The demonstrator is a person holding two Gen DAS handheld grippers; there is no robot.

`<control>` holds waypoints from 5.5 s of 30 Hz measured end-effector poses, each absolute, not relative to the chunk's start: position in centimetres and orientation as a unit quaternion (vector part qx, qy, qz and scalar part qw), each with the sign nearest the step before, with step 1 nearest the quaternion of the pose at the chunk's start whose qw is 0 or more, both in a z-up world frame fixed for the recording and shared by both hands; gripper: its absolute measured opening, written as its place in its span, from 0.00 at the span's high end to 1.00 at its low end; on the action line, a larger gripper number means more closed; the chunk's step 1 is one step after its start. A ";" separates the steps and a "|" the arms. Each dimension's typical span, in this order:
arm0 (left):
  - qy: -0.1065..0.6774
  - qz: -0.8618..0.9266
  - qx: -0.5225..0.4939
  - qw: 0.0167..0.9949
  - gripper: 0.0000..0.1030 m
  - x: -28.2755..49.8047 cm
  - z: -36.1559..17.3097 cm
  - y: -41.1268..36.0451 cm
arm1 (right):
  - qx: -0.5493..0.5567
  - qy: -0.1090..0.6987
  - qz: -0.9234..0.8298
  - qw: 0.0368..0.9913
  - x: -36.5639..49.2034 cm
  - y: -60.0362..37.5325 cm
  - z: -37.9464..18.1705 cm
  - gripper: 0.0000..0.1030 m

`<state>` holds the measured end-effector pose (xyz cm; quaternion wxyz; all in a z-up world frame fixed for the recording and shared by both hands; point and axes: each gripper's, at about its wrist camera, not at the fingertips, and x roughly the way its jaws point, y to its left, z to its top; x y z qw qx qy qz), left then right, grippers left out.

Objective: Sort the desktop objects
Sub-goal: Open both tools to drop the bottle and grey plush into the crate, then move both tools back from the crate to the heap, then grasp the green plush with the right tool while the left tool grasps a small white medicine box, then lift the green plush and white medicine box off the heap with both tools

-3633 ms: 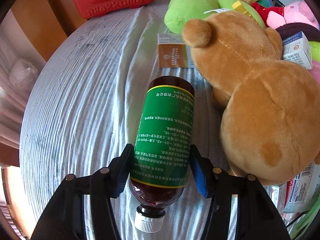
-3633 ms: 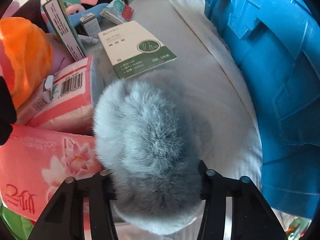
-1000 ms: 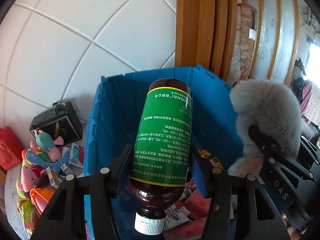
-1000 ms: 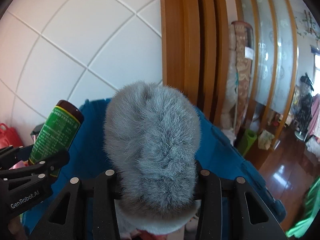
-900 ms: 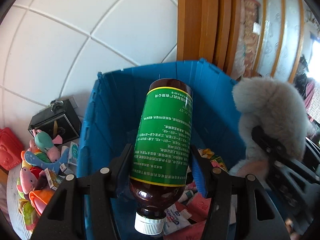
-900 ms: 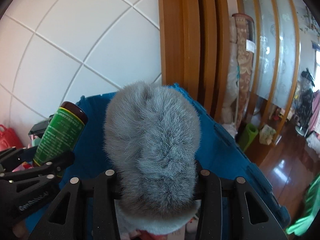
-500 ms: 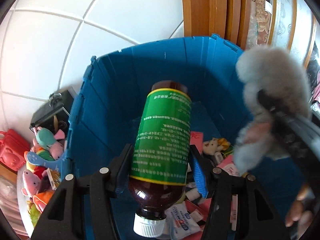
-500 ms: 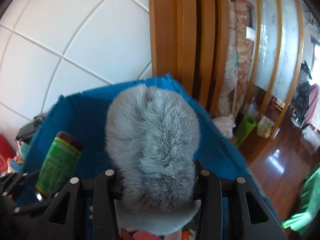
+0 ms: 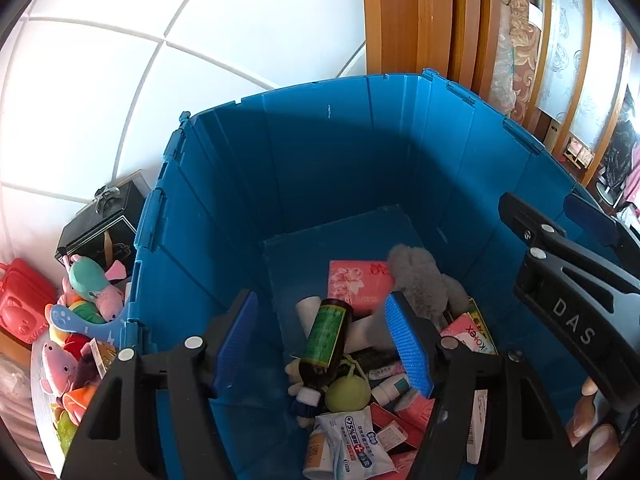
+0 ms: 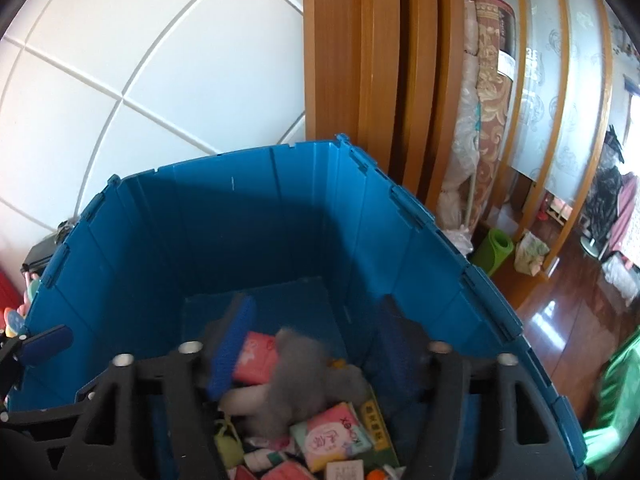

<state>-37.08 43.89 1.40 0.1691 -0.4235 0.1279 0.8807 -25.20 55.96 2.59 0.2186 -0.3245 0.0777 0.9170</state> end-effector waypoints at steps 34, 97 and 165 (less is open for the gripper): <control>0.036 0.910 -0.357 0.210 0.36 -29.9 7.4 34.1 | -0.291 0.022 0.926 0.240 -16.6 48.6 8.8 0.00; -0.023 0.860 -0.507 -0.055 0.36 -17.1 -20.2 -19.2 | -0.471 0.042 0.881 -0.032 -15.7 9.1 -16.3 0.00; -0.008 0.879 -0.476 0.003 0.84 -13.7 -14.6 -14.4 | -0.455 0.040 0.881 -0.122 -14.4 7.5 -16.3 0.76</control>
